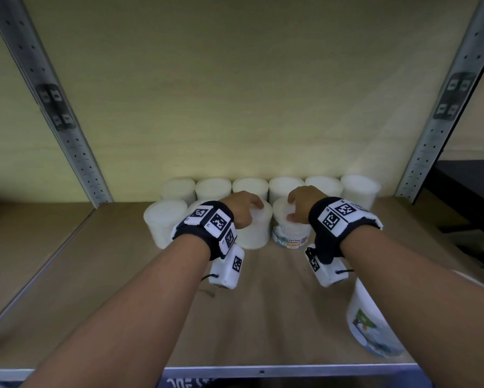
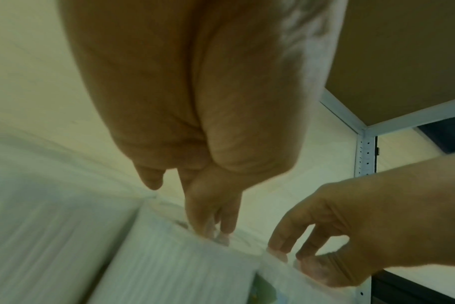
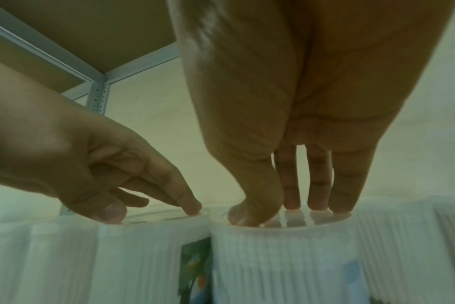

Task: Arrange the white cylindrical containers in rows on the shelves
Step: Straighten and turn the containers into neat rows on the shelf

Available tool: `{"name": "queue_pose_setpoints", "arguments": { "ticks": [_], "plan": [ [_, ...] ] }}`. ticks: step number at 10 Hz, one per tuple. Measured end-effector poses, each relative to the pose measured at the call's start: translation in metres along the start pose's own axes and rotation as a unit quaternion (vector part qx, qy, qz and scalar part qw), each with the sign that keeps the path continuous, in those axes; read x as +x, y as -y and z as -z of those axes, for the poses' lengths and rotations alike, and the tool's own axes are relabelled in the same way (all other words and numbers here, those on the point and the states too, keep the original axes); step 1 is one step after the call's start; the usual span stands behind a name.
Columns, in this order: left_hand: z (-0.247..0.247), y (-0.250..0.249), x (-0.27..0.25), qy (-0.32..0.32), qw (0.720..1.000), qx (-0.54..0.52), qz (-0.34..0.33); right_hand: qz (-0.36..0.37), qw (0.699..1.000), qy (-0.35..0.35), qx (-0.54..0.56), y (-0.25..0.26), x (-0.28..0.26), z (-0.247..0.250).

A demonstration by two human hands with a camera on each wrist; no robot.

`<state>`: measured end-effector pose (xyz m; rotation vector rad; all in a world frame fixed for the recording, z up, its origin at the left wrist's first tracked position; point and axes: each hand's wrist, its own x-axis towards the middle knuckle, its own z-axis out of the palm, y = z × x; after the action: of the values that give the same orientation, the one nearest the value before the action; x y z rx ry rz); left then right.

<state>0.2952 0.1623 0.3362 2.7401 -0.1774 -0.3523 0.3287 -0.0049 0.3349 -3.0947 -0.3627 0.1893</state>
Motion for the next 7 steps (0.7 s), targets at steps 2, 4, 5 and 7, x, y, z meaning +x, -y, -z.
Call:
{"name": "queue_pose_setpoints", "arguments": {
  "ticks": [2, 4, 5, 7],
  "plan": [
    [-0.008, -0.004, 0.006, -0.113, 0.993, 0.020, 0.016, 0.001, 1.000, 0.000, 0.002, 0.001, 0.002, 0.000],
    [-0.023, -0.007, 0.013, -0.125, 0.987, 0.092, 0.051, -0.001, 1.000, 0.003, 0.000, 0.000, 0.004, 0.000],
    [-0.022, -0.007, 0.014, -0.113, 0.988, 0.090, 0.046, -0.002, 1.000, 0.006, 0.000, 0.000, 0.005, 0.000],
    [-0.014, -0.005, 0.012, -0.065, 0.997, 0.036, 0.016, 0.003, 1.000, 0.006, 0.001, -0.002, 0.006, 0.000]
  ]
}}
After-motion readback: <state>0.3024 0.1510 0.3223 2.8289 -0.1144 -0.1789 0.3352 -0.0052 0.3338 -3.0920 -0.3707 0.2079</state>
